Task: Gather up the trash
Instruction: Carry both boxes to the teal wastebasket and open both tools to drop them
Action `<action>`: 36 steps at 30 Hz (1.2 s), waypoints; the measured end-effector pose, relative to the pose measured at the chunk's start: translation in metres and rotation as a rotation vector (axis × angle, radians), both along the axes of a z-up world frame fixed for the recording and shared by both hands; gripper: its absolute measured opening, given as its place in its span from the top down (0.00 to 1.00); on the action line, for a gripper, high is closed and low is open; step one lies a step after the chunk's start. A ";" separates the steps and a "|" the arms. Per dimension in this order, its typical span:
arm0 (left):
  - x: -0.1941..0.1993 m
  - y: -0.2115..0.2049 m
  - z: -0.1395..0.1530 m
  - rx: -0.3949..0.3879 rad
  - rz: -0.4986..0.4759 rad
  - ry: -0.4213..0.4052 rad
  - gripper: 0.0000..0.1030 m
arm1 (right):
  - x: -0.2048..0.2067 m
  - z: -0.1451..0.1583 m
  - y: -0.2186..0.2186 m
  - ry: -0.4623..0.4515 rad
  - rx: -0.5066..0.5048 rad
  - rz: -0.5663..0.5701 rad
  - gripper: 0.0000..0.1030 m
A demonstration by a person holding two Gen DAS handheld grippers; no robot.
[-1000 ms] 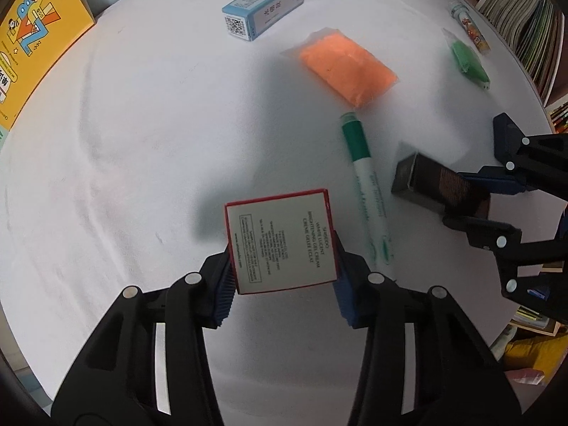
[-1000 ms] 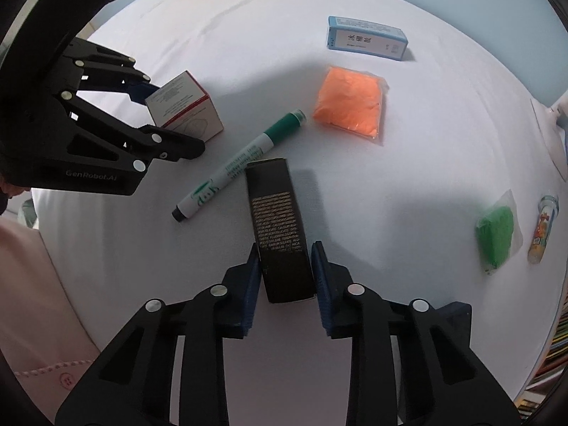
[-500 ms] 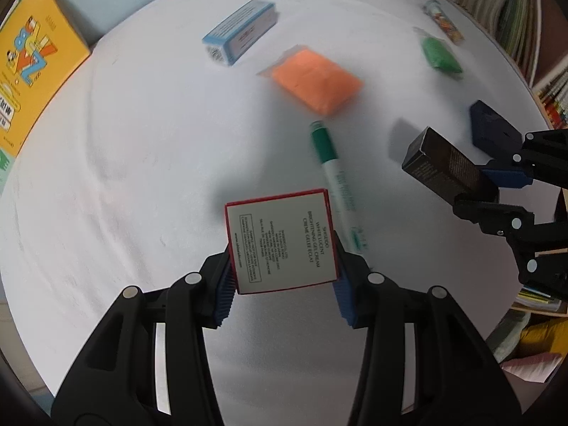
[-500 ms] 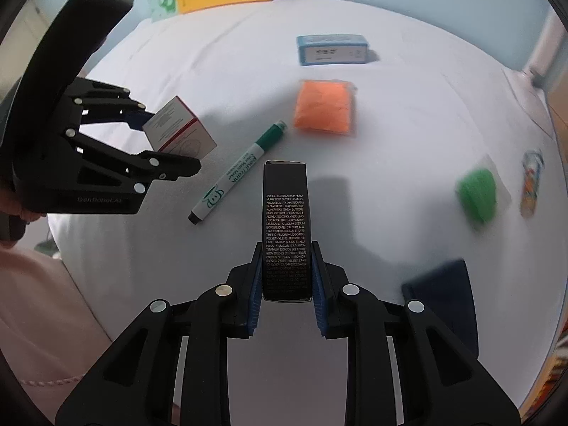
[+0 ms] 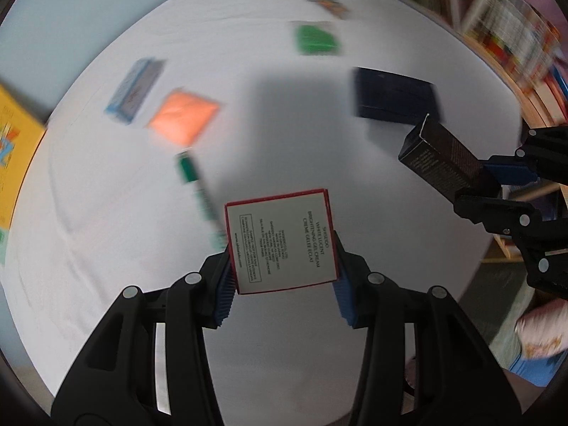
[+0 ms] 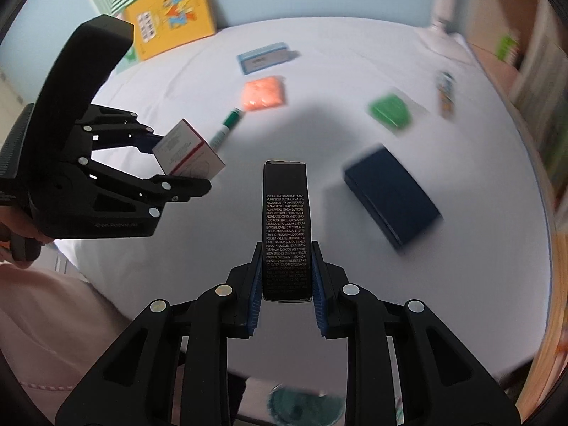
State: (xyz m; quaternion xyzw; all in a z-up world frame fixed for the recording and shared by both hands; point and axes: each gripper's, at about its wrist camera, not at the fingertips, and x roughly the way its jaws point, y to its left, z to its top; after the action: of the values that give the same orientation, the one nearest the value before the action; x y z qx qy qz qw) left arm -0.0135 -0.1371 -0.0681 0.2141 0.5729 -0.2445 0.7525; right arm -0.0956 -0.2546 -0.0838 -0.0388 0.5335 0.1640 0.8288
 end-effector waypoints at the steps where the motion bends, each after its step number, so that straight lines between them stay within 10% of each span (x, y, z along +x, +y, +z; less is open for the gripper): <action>1: -0.007 -0.008 0.000 0.000 -0.026 0.002 0.57 | -0.010 -0.001 -0.008 0.001 0.002 -0.027 0.76; 36: -0.316 -0.206 -0.038 0.085 -0.914 0.118 0.57 | -0.360 -0.042 -0.127 0.102 0.141 -0.865 0.75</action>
State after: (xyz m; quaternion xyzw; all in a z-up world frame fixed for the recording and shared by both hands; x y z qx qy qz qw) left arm -0.3293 -0.3436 -0.1058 0.4608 0.4713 -0.5393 0.5241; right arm -0.4558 -0.3811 -0.1256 0.2528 0.5283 -0.1605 0.7945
